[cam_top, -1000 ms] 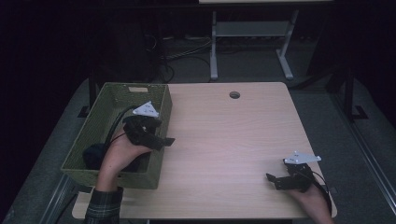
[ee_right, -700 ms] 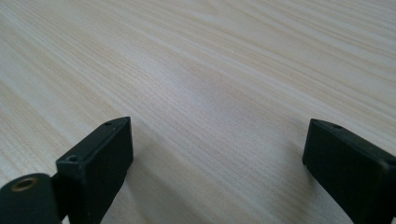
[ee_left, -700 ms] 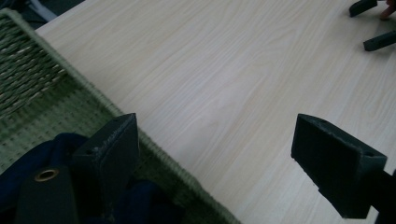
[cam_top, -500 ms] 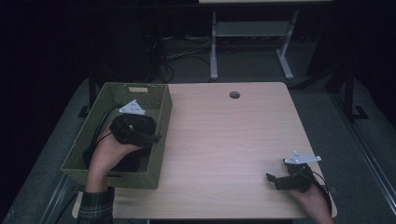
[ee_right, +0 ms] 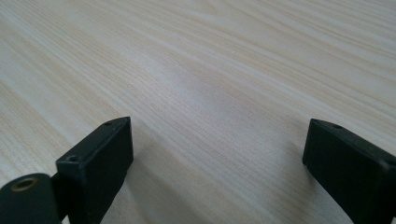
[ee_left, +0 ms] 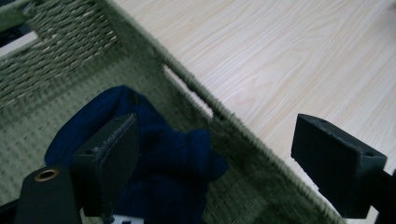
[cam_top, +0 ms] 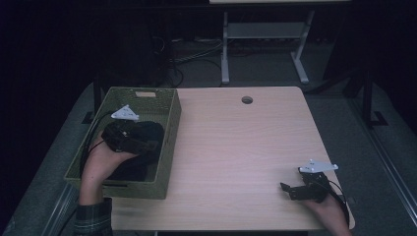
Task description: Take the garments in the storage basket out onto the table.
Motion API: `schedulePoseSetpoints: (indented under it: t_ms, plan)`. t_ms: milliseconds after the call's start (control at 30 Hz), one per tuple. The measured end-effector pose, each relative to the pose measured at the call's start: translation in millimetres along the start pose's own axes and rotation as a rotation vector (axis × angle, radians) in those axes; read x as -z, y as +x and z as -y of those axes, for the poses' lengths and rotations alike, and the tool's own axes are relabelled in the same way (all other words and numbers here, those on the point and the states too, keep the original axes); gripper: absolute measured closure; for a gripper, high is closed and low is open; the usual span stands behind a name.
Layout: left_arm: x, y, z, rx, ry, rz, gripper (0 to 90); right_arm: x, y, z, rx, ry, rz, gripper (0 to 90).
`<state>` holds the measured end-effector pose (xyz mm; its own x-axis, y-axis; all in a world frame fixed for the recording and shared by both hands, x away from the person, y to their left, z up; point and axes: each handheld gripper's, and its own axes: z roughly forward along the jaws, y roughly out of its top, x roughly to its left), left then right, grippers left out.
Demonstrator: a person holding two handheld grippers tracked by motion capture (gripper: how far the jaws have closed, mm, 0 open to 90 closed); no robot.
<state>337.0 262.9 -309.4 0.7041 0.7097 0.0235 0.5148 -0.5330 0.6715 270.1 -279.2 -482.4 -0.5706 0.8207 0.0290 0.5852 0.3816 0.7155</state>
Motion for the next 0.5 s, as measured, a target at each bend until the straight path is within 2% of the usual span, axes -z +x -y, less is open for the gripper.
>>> schedulePoseSetpoints:
  t_ms: [67,500]
  plan:
    - [1.9,2.6,3.5,0.014,0.014,-0.015,14.9,0.0,0.0,0.0,0.000,0.000,0.000,8.3]
    - [1.9,10.5,17.1,0.035,0.079,-0.053,14.9,0.1,0.1,0.0,-0.002,0.001,-0.001,8.3]
